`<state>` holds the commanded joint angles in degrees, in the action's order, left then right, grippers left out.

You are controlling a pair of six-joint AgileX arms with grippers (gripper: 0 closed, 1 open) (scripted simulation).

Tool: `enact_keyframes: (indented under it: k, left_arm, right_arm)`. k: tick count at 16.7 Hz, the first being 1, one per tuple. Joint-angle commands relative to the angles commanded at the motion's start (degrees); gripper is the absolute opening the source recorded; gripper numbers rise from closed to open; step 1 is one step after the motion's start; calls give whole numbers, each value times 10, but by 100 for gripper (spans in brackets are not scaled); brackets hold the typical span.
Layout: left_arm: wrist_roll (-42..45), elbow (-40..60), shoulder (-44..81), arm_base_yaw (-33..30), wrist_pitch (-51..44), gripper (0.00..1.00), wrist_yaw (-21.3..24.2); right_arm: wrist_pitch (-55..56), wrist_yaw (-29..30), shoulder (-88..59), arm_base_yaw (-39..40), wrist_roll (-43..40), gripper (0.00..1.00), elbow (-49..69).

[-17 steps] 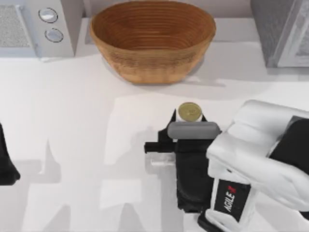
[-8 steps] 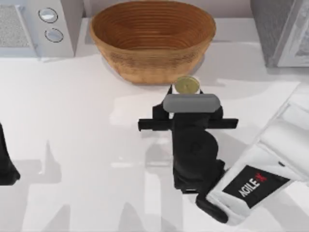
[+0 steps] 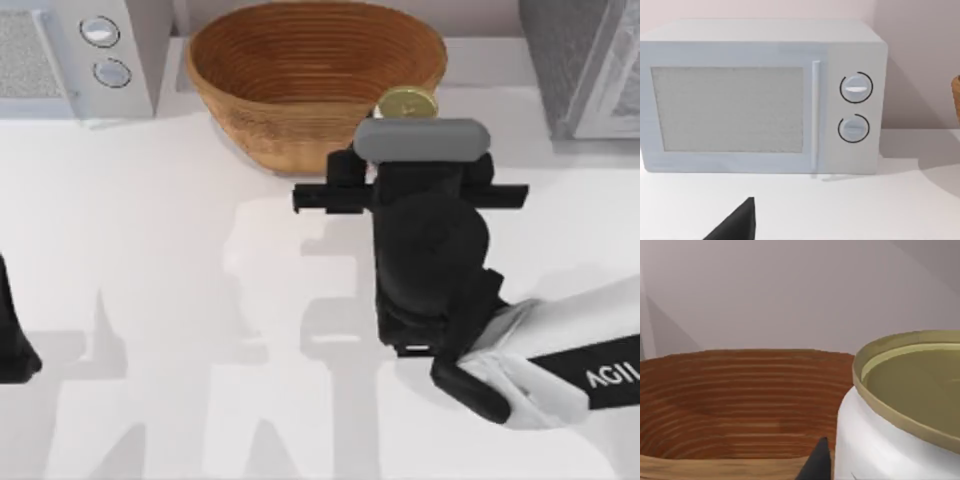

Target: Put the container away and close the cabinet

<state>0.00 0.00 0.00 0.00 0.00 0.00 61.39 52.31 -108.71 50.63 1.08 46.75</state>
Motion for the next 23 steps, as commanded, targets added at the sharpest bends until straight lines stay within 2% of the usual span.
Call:
enact_keyframes:
  k: [6,9,23]
  left_arm:
    - [0,0,0,0,0,100,0]
    - [0,0,0,0,0,100,0]
    - [0,0,0,0,0,100,0]
  right_arm:
    - [-4,-2,5,-6,1,0,-1]
    - [-38,-21,56,-51,-1,0,-27]
    - [-322,-288,661,-289,8,0,-242]
